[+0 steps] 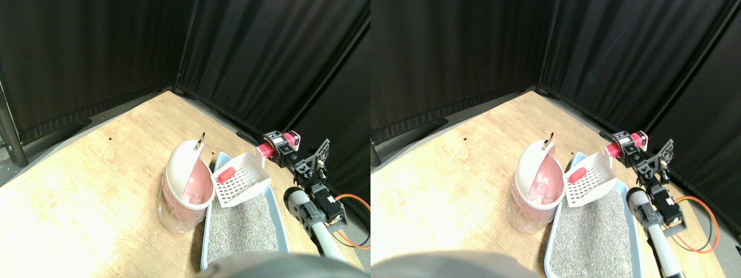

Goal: Scoop (unimanual)

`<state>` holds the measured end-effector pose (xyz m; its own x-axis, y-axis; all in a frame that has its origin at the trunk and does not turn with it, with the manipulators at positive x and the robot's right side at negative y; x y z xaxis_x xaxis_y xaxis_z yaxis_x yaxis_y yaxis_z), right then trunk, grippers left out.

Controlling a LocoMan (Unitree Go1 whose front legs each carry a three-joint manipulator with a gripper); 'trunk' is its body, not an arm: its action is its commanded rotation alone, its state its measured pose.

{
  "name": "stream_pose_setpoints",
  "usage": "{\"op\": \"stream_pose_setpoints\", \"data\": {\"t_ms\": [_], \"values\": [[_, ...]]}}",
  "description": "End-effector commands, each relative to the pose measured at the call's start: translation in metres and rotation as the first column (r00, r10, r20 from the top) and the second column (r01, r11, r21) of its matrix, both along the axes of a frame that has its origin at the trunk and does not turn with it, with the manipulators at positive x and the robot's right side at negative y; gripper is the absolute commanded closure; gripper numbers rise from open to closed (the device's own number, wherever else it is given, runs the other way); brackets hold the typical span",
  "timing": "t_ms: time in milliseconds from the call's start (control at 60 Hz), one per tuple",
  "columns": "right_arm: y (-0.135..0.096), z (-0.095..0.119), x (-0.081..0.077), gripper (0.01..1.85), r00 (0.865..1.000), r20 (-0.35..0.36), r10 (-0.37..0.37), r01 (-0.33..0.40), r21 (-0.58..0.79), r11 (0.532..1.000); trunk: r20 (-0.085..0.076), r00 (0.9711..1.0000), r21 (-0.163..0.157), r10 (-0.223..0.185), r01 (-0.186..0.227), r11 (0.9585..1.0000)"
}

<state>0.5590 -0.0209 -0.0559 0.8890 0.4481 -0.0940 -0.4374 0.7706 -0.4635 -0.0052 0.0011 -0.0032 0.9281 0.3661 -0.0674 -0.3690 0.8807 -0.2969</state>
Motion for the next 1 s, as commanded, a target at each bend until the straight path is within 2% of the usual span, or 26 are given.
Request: {"op": "stream_pose_setpoints", "data": {"t_ms": [17,67,100,167,250,283,317,367,383,533,600,867,1000], "values": [[0.006,0.011,-0.003,1.53,0.999,0.051,0.010,-0.012,0.035,0.999,-0.021,0.9998,-0.003,0.003,-0.003,1.0000],[0.006,0.011,-0.003,1.61,0.999,0.052,0.011,-0.013,0.038,0.999,-0.020,0.9998,-0.004,0.002,-0.002,1.0000],[0.007,0.013,-0.005,1.53,0.999,0.053,-0.002,0.000,0.038,0.999,-0.019,0.9998,-0.005,0.003,-0.003,1.0000],[0.006,0.014,-0.006,1.61,0.999,0.053,0.013,-0.017,0.059,0.998,-0.016,0.9999,-0.005,0.003,-0.003,1.0000],[0.006,0.017,-0.007,1.65,0.998,0.060,0.007,-0.012,0.074,0.997,-0.016,0.9999,-0.006,0.002,-0.002,1.0000],[0.006,0.017,-0.007,1.59,0.997,0.075,0.020,-0.026,0.084,0.996,-0.016,0.9999,-0.006,0.002,-0.002,1.0000],[0.007,0.018,-0.008,1.61,0.998,0.070,-0.001,-0.004,0.084,0.996,-0.015,0.9999,-0.006,0.002,-0.002,1.0000],[0.006,0.018,-0.008,1.68,0.997,0.072,0.009,-0.017,0.102,0.995,-0.013,0.9999,-0.006,0.003,-0.003,1.0000],[0.006,0.018,-0.008,1.64,0.997,0.077,0.004,-0.012,0.098,0.995,-0.013,0.9999,-0.007,0.003,-0.003,1.0000],[0.007,0.019,-0.009,1.74,0.995,0.097,-0.003,-0.009,0.122,0.993,-0.013,0.9999,-0.007,0.003,-0.003,1.0000],[0.007,0.020,-0.008,1.81,0.996,0.089,0.008,-0.020,0.136,0.990,-0.012,0.9999,-0.010,0.004,-0.004,0.9999],[0.009,0.021,-0.010,1.81,0.999,0.049,0.008,-0.020,0.256,0.966,-0.012,0.9999,-0.013,0.005,-0.005,0.9999],[0.009,0.022,-0.009,1.81,0.999,0.042,0.020,-0.031,0.268,0.963,-0.012,0.9999,-0.013,0.005,-0.005,0.9999]]}}
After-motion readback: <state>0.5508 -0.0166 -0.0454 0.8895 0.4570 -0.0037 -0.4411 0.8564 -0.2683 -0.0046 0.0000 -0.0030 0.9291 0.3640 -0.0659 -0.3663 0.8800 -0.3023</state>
